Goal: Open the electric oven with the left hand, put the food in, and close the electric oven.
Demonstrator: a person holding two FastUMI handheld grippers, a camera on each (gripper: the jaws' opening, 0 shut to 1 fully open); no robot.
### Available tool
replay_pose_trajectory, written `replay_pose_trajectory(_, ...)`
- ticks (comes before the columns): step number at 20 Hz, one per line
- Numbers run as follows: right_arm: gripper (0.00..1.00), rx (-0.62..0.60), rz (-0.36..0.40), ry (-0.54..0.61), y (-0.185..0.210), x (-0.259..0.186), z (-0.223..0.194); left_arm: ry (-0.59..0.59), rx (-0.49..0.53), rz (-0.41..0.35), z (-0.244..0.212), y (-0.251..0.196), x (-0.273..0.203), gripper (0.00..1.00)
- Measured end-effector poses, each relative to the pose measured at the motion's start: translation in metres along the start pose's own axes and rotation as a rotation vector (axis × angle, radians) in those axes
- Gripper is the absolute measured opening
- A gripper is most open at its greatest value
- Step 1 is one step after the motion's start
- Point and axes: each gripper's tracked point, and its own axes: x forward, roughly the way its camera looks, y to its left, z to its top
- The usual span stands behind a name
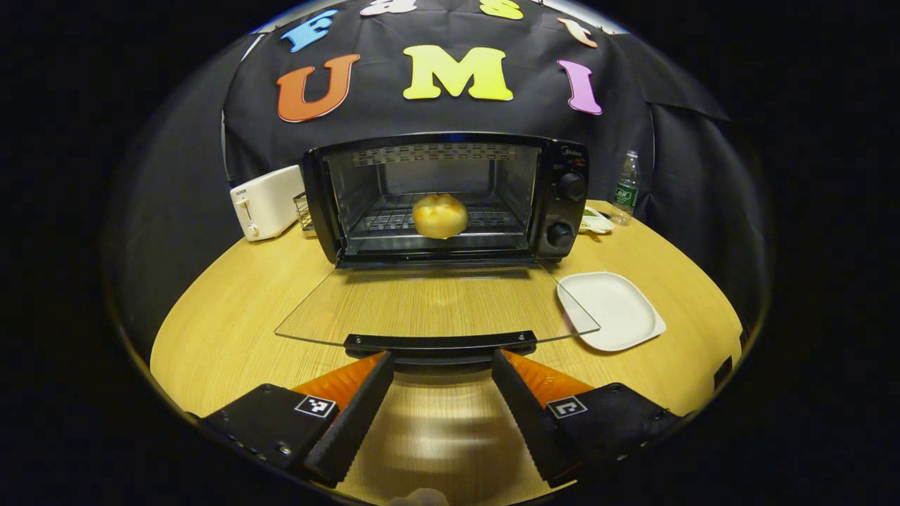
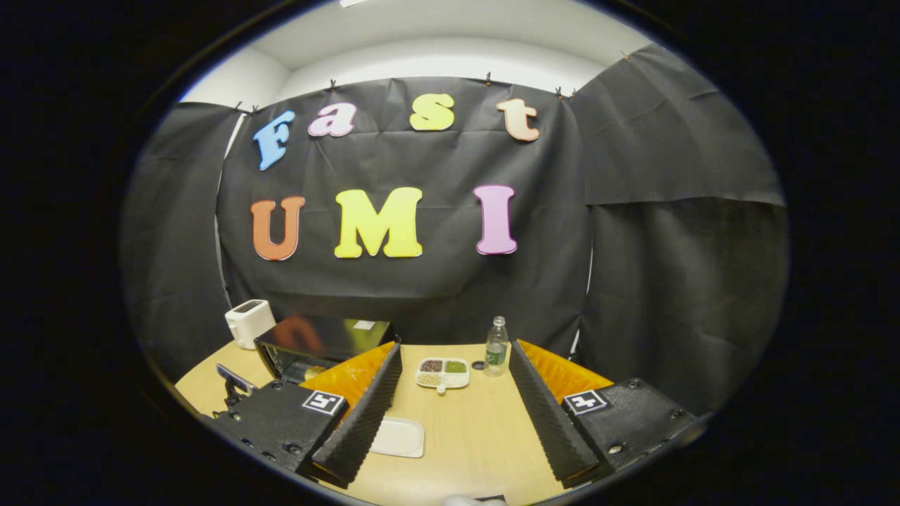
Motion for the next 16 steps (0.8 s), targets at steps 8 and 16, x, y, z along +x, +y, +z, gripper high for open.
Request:
replay_pose_trajectory(8,0.95,0.0,0.008,-0.002,0.002,0.002,0.004,-0.068,0.024,0.005,0.032,0.003,-0.007,0.94)
replay_pose_trajectory(16,0.95,0.017,0.014,-0.01,0.001,0.005,0.008,-0.147,0.051,0.006,0.085,0.005,-0.014,0.95)
